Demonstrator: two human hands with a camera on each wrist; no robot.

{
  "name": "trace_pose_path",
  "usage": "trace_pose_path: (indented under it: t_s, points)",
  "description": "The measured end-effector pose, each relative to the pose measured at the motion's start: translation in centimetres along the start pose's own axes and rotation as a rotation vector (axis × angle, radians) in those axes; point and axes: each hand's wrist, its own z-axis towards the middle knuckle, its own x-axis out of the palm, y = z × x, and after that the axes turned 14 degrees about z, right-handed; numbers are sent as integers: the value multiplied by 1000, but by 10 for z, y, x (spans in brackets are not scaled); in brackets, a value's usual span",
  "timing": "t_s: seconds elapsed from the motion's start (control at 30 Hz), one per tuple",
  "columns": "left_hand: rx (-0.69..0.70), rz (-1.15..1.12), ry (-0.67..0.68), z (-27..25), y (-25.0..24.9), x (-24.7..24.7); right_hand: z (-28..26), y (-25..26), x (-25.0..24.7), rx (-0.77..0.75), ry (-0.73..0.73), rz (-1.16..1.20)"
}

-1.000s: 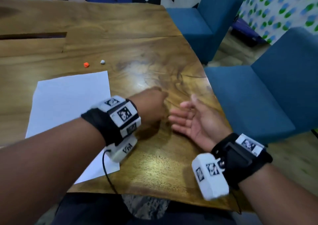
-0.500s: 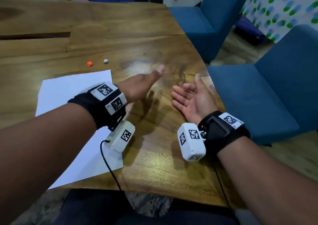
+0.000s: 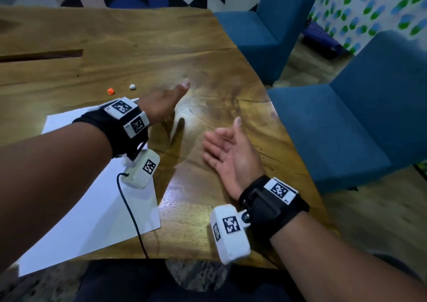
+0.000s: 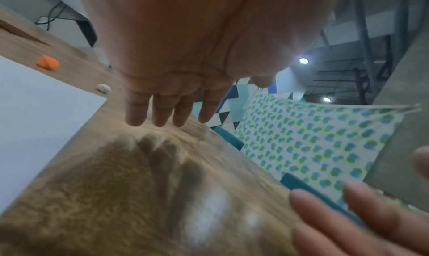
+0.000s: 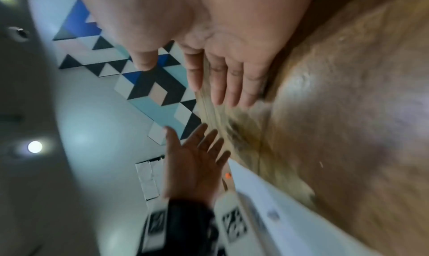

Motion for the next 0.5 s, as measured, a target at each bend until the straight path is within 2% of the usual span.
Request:
trace_pose_path:
  t_s: [0.1, 0.2, 0.27, 0.33, 0.43, 0.5]
  points:
    - [31, 213, 98, 8, -5, 11, -11, -15, 3, 240, 137, -66]
    - [39, 440, 189, 9, -16, 29, -1, -7, -11, 318, 178, -29]
    - [62, 516, 215, 6, -23, 42, 11, 17, -24, 275, 108, 40]
    - [127, 547, 257, -5, -37, 53, 18, 41, -38, 163, 31, 66]
    - [204, 398, 331, -26, -67, 73, 16, 71, -49, -48, -98, 31]
    - [289, 340, 377, -40, -81, 74, 5, 84, -55, -100, -129, 0]
